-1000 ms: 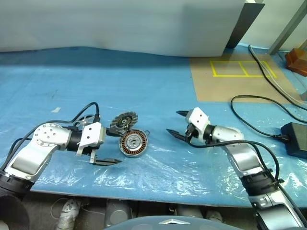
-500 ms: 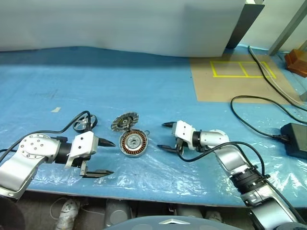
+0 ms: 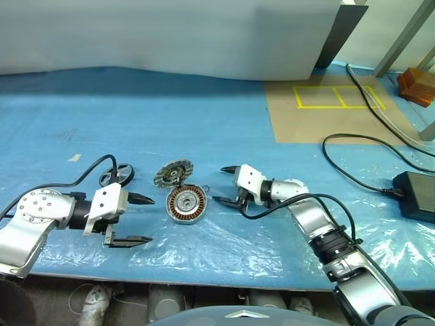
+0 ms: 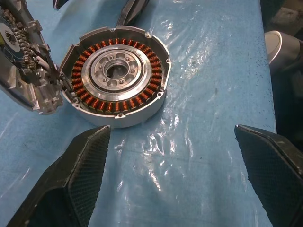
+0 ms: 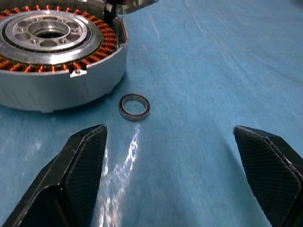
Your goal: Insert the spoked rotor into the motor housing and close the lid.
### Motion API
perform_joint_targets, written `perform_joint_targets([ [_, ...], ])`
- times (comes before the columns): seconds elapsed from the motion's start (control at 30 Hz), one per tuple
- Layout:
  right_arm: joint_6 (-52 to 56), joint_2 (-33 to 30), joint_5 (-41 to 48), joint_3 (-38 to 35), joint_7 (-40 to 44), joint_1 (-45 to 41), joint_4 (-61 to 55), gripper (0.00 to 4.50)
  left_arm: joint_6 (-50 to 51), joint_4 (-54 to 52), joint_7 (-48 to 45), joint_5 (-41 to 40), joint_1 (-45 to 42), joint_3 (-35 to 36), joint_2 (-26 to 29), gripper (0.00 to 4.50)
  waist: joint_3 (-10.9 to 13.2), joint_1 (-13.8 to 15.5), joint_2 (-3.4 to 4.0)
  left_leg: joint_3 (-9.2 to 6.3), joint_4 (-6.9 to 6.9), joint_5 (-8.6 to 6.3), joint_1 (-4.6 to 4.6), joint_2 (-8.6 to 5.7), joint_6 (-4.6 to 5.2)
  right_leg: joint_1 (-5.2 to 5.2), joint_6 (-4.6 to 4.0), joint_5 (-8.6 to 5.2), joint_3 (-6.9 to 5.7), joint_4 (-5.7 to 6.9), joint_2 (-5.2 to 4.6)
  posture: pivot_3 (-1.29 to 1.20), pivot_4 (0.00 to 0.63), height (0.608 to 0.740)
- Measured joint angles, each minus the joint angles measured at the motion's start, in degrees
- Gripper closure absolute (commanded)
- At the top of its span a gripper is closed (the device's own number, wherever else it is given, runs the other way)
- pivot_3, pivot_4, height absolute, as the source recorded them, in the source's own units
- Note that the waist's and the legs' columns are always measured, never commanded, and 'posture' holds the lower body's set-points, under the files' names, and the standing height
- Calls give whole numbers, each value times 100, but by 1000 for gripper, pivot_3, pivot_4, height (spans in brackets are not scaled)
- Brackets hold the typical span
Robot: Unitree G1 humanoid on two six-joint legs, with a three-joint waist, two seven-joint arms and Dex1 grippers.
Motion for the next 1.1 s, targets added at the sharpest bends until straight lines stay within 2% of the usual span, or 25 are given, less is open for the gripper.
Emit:
perform_joint_targets([
  [0.47,-394,609,-270,122,-414,-203,615,0,-107,129,-92,-33,169,230,-23,93,-5,-20,-7,1,-1,0,6,4,0,1,-1,0,1,1,3,0,150,740],
  [0.67,-436,657,-328,191,-427,-202,662,1912,-155,142,-176,-34,196,230,-25,68,-5,-10,-8,1,0,0,6,3,0,2,-1,0,1,2,2,0,150,740],
  [0.9,-394,261,-296,107,-324,-131,513,4416,-258,253,-297,-32,191,231,-25,68,-6,27,-10,1,1,0,8,2,0,10,-1,0,1,0,0,0,150,740],
  [1.1,-258,122,-274,55,-300,72,210,4466,-381,386,-336,-7,108,228,-39,68,-7,17,-12,1,0,0,12,3,0,11,-1,0,1,0,1,0,150,740],
])
